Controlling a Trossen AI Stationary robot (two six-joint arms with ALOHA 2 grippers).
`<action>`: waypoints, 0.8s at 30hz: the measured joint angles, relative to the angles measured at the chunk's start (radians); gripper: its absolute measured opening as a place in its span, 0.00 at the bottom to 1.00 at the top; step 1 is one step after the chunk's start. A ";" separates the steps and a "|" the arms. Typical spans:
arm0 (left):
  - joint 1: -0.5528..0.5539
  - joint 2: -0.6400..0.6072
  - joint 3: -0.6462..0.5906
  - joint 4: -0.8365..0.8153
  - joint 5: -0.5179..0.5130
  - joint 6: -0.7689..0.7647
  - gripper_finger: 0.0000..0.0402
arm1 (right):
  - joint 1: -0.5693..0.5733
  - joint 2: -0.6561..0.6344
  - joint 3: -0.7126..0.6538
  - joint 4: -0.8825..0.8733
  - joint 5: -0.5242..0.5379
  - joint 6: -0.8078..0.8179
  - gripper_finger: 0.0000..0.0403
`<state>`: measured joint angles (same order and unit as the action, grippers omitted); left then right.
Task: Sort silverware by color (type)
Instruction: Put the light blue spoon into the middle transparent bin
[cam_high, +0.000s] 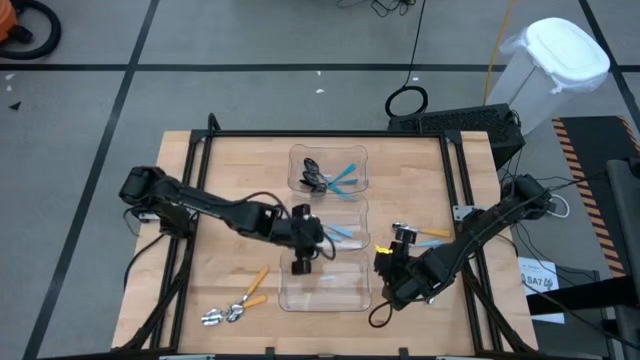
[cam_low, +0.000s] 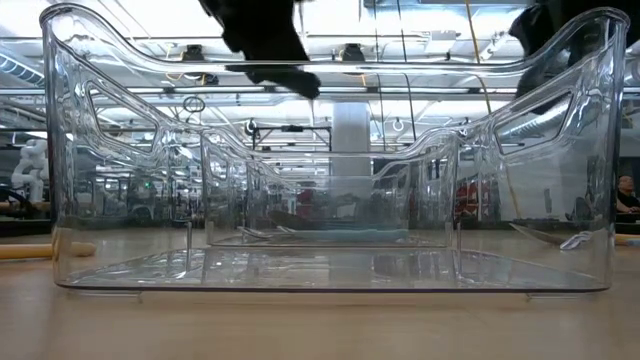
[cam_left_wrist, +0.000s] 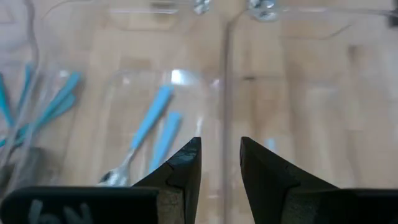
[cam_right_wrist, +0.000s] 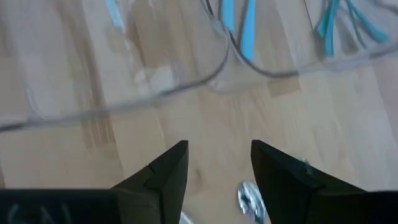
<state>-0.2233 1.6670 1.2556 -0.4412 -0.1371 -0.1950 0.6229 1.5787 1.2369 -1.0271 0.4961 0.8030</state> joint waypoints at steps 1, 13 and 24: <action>-0.016 -0.008 0.000 -0.009 -0.001 -0.004 0.28 | 0.003 0.000 0.000 -0.012 -0.001 0.017 0.42; -0.160 -0.025 -0.001 -0.056 -0.004 0.006 0.28 | 0.089 0.000 -0.041 -0.272 0.011 0.170 0.38; -0.180 -0.025 -0.001 -0.056 -0.005 -0.041 0.28 | 0.052 -0.055 -0.204 -0.330 -0.162 -0.052 0.26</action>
<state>-0.4038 1.6424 1.2543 -0.4969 -0.1421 -0.2365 0.6746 1.5234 1.0326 -1.3575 0.3340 0.7506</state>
